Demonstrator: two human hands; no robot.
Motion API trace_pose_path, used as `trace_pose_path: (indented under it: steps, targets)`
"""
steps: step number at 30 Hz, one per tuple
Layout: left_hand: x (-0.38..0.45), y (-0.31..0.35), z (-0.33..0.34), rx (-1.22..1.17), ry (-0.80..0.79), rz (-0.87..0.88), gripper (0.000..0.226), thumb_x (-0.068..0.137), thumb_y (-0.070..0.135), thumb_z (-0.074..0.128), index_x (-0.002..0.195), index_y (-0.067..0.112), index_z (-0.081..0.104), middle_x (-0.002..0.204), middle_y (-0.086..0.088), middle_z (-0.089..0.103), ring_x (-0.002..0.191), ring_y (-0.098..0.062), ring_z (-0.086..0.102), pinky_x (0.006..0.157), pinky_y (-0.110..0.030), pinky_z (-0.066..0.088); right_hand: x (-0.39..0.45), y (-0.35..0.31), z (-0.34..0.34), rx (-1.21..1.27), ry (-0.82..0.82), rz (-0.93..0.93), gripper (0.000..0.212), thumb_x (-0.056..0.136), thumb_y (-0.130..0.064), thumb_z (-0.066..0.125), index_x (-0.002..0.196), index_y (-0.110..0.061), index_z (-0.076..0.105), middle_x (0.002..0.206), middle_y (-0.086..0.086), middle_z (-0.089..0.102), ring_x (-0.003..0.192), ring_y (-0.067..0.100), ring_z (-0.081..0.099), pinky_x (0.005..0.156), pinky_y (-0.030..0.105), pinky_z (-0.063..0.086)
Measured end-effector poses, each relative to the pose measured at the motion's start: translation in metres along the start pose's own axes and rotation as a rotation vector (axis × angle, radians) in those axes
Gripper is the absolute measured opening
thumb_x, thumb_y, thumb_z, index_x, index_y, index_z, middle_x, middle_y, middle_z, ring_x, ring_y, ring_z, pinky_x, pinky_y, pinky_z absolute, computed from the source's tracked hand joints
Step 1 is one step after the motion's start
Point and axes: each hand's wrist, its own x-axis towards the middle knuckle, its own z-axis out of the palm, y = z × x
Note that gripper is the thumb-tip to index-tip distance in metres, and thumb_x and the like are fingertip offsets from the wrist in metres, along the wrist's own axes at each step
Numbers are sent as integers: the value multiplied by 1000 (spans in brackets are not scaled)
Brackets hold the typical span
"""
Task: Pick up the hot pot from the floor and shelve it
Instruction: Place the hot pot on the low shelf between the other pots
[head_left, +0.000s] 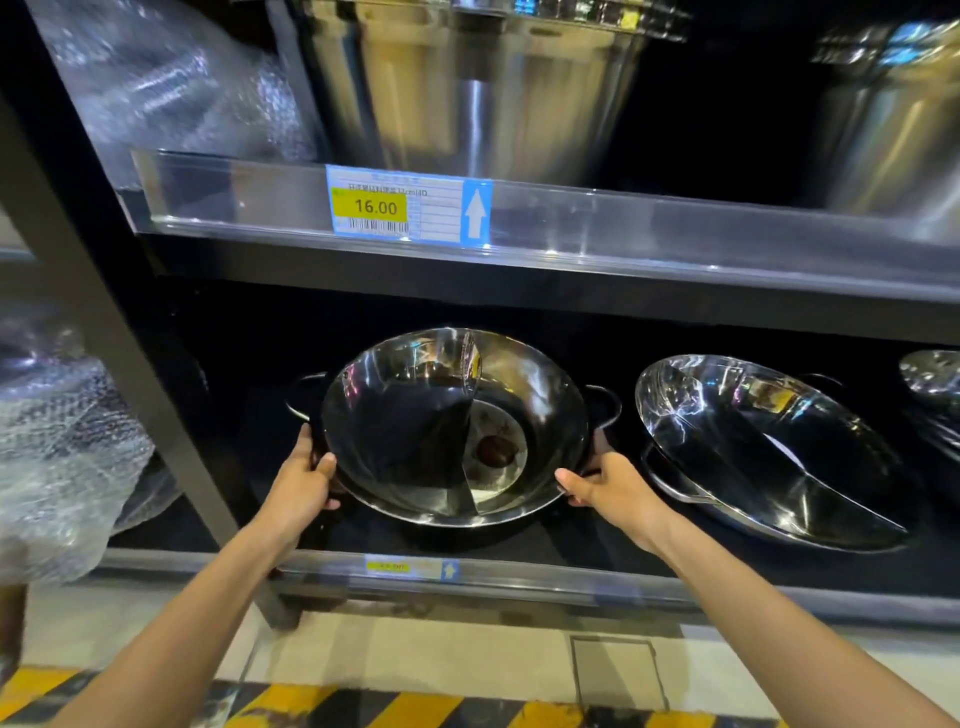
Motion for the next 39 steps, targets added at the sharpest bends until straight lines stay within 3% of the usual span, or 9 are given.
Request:
trace_pose_path:
  steps: [4,10,16,20,23,26,30,32,39]
  targets:
    - [4,0,-1,3,-13,16,59,97,13,35,145,27,3,78,-4,60,69,-16,57,62,-30,50,2,-3,-2,7,-44,-20,58,90,-8,57,140,-11,26,94,-9,64,92,12,64,80,23,55]
    - [11,-1,-4,-24,-8,11,59,97,14,37,145,29,5,83,-6,62,63,-17,55,60,-31,50,9,-12,1,9,-36,-25,56,90,-5,57,138,-13,29,121,17,57,105,24,58,78,25,54]
    - [16,-2,-1,-70,2,1,58,97,15,36,145,30,6,82,-6,62,60,-17,54,58,-33,50,14,-12,2,16,-18,-9,67,90,-5,56,144,-18,19,129,17,50,110,27,57,79,27,54]
    - [8,4,-2,-67,-11,-33,57,98,18,35,145,28,5,89,-10,62,70,-22,58,69,-40,52,12,-14,3,10,-6,18,70,92,-9,54,146,-20,12,110,11,60,90,17,59,73,25,52]
    - [-10,10,1,350,216,76,53,96,25,38,143,16,17,129,-26,43,106,-43,52,96,-54,43,0,-14,-3,-135,104,10,53,95,-17,49,142,-11,24,93,6,61,71,11,58,65,24,52]
    - [-44,31,27,534,369,418,42,93,19,43,132,8,35,123,-23,42,93,-35,55,80,-48,47,-21,-15,-38,-365,223,-81,40,95,-21,49,131,-4,43,94,12,67,59,5,58,57,17,50]
    - [-83,64,101,362,114,549,38,94,18,43,130,8,37,122,-13,42,84,-21,54,77,-32,44,-51,-4,-128,-455,416,-50,28,94,-13,50,118,2,53,84,10,66,62,16,61,52,13,49]
    - [-102,78,147,250,-3,481,43,94,19,43,134,8,34,131,-12,41,91,-20,52,85,-27,36,-63,12,-179,-581,519,23,28,94,-11,49,115,5,56,103,20,68,84,33,65,73,32,50]
    - [-160,91,288,189,-335,146,65,95,28,40,146,15,1,152,-18,21,138,-30,28,113,-41,28,-72,88,-281,-739,565,204,36,93,-4,48,124,13,45,119,38,55,117,48,44,98,46,37]
